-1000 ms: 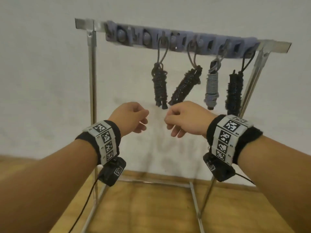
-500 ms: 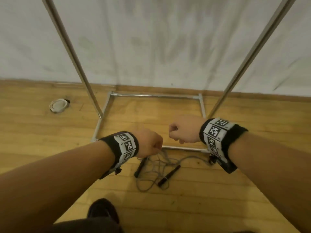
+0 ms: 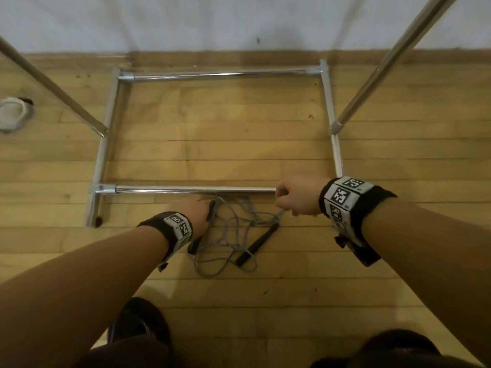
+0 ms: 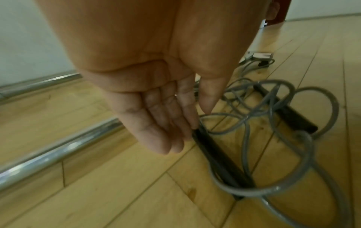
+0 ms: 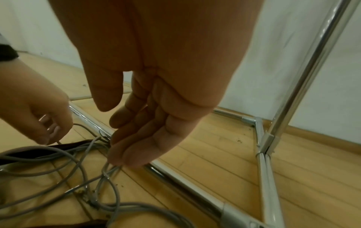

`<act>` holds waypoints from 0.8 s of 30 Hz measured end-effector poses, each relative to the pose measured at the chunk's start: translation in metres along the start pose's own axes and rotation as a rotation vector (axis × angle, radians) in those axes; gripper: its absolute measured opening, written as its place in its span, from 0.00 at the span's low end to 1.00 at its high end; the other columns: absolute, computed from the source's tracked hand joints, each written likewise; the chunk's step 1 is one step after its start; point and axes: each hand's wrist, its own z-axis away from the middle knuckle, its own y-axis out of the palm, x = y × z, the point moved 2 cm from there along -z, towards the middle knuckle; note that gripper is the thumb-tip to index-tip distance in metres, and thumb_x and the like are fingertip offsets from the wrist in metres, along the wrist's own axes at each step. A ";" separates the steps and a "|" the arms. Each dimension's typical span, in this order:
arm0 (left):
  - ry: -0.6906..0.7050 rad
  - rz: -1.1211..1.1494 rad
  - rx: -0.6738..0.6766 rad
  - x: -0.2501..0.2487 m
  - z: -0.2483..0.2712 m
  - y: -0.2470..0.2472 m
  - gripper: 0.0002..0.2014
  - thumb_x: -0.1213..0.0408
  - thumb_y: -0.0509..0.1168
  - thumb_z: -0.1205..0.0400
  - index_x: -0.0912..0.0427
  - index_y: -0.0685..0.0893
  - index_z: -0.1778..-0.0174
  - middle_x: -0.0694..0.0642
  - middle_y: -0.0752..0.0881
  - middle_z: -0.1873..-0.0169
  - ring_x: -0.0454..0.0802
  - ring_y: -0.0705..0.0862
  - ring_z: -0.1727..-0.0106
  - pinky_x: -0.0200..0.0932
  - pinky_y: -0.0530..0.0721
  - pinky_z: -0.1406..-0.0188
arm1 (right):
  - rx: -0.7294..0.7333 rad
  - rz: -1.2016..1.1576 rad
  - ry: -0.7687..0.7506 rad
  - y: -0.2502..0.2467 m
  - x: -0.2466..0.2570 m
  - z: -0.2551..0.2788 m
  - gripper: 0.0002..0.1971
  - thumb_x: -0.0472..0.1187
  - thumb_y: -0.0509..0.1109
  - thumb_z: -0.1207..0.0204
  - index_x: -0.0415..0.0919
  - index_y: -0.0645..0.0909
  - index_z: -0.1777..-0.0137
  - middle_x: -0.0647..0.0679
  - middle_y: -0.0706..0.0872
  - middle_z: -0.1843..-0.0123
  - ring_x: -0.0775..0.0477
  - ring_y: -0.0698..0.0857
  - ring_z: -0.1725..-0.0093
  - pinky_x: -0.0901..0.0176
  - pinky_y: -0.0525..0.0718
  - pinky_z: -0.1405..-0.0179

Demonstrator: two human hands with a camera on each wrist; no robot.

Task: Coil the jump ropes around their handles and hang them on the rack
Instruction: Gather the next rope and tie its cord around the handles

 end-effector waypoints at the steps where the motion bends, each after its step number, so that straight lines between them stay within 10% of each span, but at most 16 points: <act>1: -0.011 0.002 0.014 0.002 -0.005 0.007 0.04 0.53 0.60 0.11 0.46 0.77 0.49 0.48 0.81 0.58 0.52 0.77 0.61 0.45 0.71 0.65 | -0.002 -0.002 0.006 0.002 -0.002 -0.005 0.12 0.47 0.64 0.12 0.45 0.87 0.40 0.47 0.92 0.53 0.54 0.84 0.66 0.63 0.79 0.73; 8: -0.063 0.134 0.031 0.000 -0.023 0.027 0.21 0.58 0.69 0.16 0.53 0.73 0.28 0.54 0.87 0.48 0.60 0.89 0.48 0.54 0.87 0.54 | 0.030 0.068 -0.049 0.011 0.009 -0.030 0.13 0.48 0.63 0.12 0.46 0.86 0.35 0.55 0.83 0.59 0.47 0.85 0.50 0.58 0.78 0.64; 13: -0.045 0.215 0.021 0.002 -0.013 0.004 0.26 0.57 0.74 0.18 0.53 0.70 0.27 0.48 0.79 0.61 0.46 0.79 0.66 0.42 0.73 0.76 | 0.013 0.082 -0.093 0.004 0.025 -0.030 0.13 0.48 0.64 0.12 0.46 0.85 0.35 0.55 0.83 0.58 0.47 0.86 0.48 0.57 0.80 0.61; 17: 0.086 0.224 0.045 -0.001 0.019 -0.043 0.09 0.54 0.70 0.16 0.42 0.77 0.43 0.48 0.86 0.53 0.43 0.80 0.62 0.41 0.75 0.71 | -0.060 0.073 -0.132 -0.015 0.046 -0.014 0.12 0.47 0.65 0.12 0.46 0.85 0.35 0.57 0.82 0.58 0.50 0.84 0.53 0.64 0.75 0.68; 21: 0.149 0.214 0.008 -0.010 0.073 -0.106 0.07 0.58 0.66 0.15 0.42 0.77 0.57 0.48 0.85 0.58 0.47 0.82 0.60 0.44 0.75 0.69 | -0.155 0.082 -0.195 -0.044 0.072 0.022 0.19 0.50 0.68 0.15 0.51 0.78 0.25 0.53 0.85 0.33 0.48 0.83 0.38 0.58 0.79 0.51; 24: 0.170 0.326 -0.048 -0.016 0.124 -0.153 0.08 0.61 0.64 0.14 0.44 0.80 0.56 0.51 0.89 0.55 0.51 0.87 0.55 0.44 0.79 0.62 | -0.211 0.092 -0.290 -0.069 0.095 0.064 0.20 0.48 0.70 0.17 0.52 0.78 0.26 0.54 0.85 0.35 0.47 0.83 0.37 0.55 0.80 0.47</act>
